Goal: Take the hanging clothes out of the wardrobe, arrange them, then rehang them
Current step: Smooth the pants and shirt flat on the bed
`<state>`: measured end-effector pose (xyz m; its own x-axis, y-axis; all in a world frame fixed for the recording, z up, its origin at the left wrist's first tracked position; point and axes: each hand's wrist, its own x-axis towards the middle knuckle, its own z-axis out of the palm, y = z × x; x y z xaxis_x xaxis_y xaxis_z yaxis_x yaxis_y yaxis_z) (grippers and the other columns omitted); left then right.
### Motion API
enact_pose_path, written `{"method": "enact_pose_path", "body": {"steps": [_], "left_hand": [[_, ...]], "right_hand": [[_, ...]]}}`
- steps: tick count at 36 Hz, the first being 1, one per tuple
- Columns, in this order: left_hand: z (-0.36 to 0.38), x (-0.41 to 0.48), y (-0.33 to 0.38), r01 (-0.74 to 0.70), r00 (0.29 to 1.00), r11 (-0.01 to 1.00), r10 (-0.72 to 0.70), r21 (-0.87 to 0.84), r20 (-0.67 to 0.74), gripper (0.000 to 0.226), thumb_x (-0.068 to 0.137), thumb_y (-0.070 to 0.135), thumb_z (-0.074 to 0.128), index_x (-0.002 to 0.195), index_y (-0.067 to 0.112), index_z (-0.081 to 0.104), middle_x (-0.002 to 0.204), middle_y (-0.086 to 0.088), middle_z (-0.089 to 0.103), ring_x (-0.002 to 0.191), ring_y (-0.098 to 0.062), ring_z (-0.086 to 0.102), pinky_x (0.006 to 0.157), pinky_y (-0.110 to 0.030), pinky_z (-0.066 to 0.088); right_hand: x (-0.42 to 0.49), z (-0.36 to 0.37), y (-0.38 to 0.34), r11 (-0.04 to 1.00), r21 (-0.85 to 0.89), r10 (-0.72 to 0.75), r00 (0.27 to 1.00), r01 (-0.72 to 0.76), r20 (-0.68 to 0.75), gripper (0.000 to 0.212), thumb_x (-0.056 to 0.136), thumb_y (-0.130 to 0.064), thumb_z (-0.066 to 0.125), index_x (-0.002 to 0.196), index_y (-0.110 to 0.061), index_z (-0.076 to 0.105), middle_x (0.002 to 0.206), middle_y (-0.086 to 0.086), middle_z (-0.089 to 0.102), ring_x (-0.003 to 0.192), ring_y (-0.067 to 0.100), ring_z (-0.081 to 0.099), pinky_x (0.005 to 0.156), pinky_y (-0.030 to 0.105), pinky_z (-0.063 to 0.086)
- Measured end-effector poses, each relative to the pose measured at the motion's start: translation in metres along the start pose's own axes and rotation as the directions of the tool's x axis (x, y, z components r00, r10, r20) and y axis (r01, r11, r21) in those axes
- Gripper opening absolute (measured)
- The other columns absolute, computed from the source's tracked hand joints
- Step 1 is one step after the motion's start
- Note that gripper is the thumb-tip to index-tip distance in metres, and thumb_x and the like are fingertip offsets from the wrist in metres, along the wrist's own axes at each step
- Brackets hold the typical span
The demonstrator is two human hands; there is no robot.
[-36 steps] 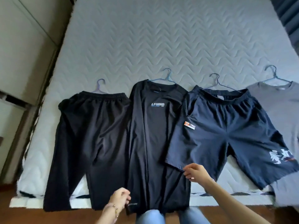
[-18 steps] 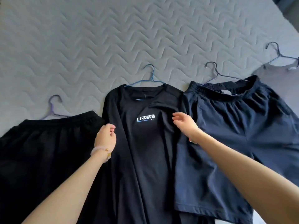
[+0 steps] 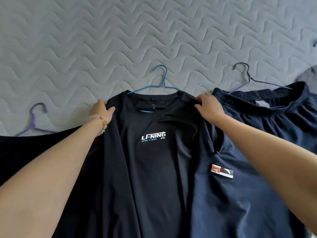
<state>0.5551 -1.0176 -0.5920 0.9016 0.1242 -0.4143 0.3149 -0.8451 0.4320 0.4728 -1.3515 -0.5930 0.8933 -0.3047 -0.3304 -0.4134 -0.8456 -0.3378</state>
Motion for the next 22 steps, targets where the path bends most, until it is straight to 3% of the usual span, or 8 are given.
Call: {"method": "enact_pose_path", "body": {"steps": [3,7,11,15,18,20,22], "left_hand": [[0.005,0.006,0.003,0.061,0.998,0.994,-0.059,-0.087,0.031,0.047,0.091,0.026,0.058,0.127,0.0,0.043,0.125,-0.019,0.056,0.113,-0.037,0.055,0.095,-0.039,0.041],[0.006,0.014,0.005,0.095,0.995,0.992,-0.096,-0.082,-0.008,0.042,0.092,0.024,0.055,0.125,-0.002,0.05,0.124,-0.022,0.058,0.114,-0.037,0.055,0.095,-0.039,0.042],[-0.005,0.018,-0.007,0.078,0.997,0.993,-0.077,-0.094,0.009,0.037,0.09,0.023,0.06,0.12,0.001,0.06,0.122,-0.02,0.062,0.106,-0.033,0.059,0.095,-0.035,0.043],[-0.016,0.025,-0.011,0.071,0.989,0.982,-0.092,-0.177,-0.112,0.027,0.087,0.017,0.065,0.112,0.008,0.065,0.122,-0.012,0.064,0.114,-0.03,0.058,0.096,-0.031,0.043],[-0.019,0.029,-0.014,0.079,0.971,0.969,-0.128,-0.234,-0.203,0.008,0.086,0.015,0.064,0.094,0.018,0.064,0.123,-0.009,0.065,0.11,-0.03,0.061,0.096,-0.036,0.049],[-0.018,0.032,-0.019,0.128,0.956,0.942,-0.2,-0.309,-0.213,0.014,0.086,0.015,0.063,0.076,0.023,0.056,0.117,-0.009,0.067,0.093,-0.026,0.07,0.083,-0.036,0.058],[-0.017,0.035,-0.024,0.185,0.935,0.891,-0.29,-0.414,-0.206,0.015,0.088,0.011,0.06,0.078,0.021,0.054,0.105,-0.011,0.065,0.045,-0.01,0.066,0.048,-0.027,0.058]], "right_hand": [[0.008,0.003,0.0,0.998,-0.057,-0.014,0.999,0.012,-0.043,0.027,0.092,-0.016,0.052,0.117,-0.007,0.055,0.123,0.014,0.054,0.118,0.032,0.044,0.098,0.041,0.04],[0.017,0.003,-0.001,0.982,-0.186,-0.049,0.996,0.036,-0.068,0.024,0.091,-0.012,0.047,0.111,-0.007,0.058,0.12,0.015,0.057,0.12,0.033,0.043,0.093,0.043,0.041],[0.027,-0.002,-0.006,0.882,-0.429,-0.247,0.967,0.196,-0.067,0.023,0.088,-0.004,0.045,0.107,0.0,0.057,0.112,0.019,0.06,0.109,0.035,0.052,0.085,0.041,0.041],[0.044,-0.015,-0.034,0.889,-0.39,-0.325,0.931,0.242,-0.165,0.023,0.088,0.007,0.038,0.106,0.005,0.052,0.114,0.024,0.051,0.096,0.042,0.057,0.066,0.043,0.036],[0.059,-0.019,-0.058,0.888,-0.381,-0.338,0.927,0.258,-0.16,0.028,0.085,0.011,0.041,0.111,0.003,0.049,0.121,0.026,0.045,0.089,0.047,0.058,0.062,0.042,0.034],[0.063,-0.018,-0.067,0.9,-0.358,-0.311,0.942,0.25,-0.124,0.03,0.086,0.007,0.042,0.115,0.0,0.048,0.121,0.025,0.046,0.091,0.045,0.058,0.066,0.042,0.04],[0.065,-0.015,-0.072,0.925,-0.302,-0.269,0.959,0.231,-0.09,0.03,0.089,0.001,0.039,0.117,-0.004,0.05,0.119,0.024,0.052,0.098,0.042,0.057,0.076,0.04,0.043]]}}
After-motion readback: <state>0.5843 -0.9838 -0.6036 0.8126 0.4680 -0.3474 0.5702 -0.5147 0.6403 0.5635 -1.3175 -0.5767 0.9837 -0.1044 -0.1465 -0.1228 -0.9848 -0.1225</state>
